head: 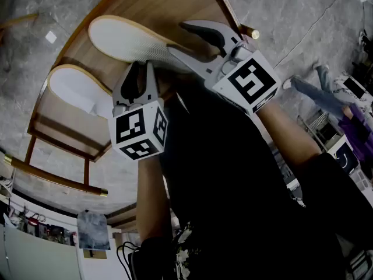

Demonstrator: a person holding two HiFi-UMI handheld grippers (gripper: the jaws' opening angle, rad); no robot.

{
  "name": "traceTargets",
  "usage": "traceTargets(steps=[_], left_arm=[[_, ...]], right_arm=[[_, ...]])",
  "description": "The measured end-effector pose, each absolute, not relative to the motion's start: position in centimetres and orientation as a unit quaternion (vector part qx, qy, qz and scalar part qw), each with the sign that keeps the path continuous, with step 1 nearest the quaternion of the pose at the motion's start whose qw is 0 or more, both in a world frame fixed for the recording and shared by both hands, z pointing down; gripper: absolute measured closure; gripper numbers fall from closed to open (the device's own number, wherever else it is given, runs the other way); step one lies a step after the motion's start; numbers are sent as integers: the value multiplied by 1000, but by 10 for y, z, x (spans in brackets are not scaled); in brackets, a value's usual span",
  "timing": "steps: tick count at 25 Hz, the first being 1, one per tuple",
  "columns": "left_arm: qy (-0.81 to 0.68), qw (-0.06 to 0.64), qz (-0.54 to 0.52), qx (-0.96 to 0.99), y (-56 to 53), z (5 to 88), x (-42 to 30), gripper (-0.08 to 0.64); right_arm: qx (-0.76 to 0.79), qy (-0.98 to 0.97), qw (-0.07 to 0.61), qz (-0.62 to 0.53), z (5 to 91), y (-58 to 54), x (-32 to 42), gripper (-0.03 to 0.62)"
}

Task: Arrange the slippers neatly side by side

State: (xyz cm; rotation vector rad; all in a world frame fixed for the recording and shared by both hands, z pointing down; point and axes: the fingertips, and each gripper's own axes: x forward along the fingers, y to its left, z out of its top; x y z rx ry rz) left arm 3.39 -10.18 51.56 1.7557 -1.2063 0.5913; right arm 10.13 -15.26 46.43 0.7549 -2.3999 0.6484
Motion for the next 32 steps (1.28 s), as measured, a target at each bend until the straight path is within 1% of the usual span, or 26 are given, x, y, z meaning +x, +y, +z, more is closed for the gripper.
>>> traceTargets(steps=[3,7,10,12,22,32], left_arm=[[-488,451,236,709,-101,517,33,465],[-488,451,232,710,-101,516,34,465],[-489,450,232,710,-101,516,33,465],[-490,451,232,709,-100,516,33,465],[-494,450,225,709,-97,517,30,465],[-500,452,196,712,-116,511,49,465]], right_arm=[[251,-895,277,245,468,-146,91,431],[252,-892,289,241,475,-145,89,439],[253,-888,292,249,479,-145,89,475],[256,-884,287,267,480,-144,90,532],[273,-883,244,293,463,-137,88,560],[370,-857,195,301,439,-135,107,569]])
